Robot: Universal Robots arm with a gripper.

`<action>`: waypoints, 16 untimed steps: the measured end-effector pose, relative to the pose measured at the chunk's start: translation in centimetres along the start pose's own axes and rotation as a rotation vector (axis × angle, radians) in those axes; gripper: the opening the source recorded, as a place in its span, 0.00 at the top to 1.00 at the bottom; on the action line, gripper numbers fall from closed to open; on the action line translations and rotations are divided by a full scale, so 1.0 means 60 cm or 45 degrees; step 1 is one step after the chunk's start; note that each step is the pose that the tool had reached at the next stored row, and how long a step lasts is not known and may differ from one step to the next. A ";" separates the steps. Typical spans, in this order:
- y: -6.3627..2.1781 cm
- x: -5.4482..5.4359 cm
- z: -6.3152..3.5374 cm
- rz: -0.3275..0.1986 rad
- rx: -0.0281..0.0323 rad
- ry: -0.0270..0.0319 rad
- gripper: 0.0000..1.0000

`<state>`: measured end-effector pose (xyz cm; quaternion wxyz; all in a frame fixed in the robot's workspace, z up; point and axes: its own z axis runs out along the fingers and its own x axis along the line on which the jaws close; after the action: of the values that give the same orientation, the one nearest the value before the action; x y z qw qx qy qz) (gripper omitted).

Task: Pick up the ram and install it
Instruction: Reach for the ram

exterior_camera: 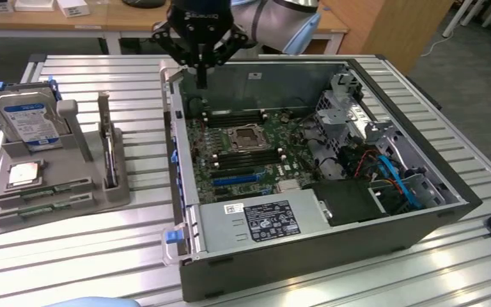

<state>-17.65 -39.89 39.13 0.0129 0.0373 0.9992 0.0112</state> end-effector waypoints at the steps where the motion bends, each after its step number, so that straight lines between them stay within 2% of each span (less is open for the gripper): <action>1: -0.001 0.007 0.000 0.000 0.0014 0.0000 0.90; 6: -0.003 0.045 0.000 0.000 0.0072 -0.0006 0.90; 16: -0.009 0.120 0.000 -0.001 0.0129 -0.0041 0.90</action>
<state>-24.87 -39.89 38.94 0.0143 0.0371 0.9992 0.0061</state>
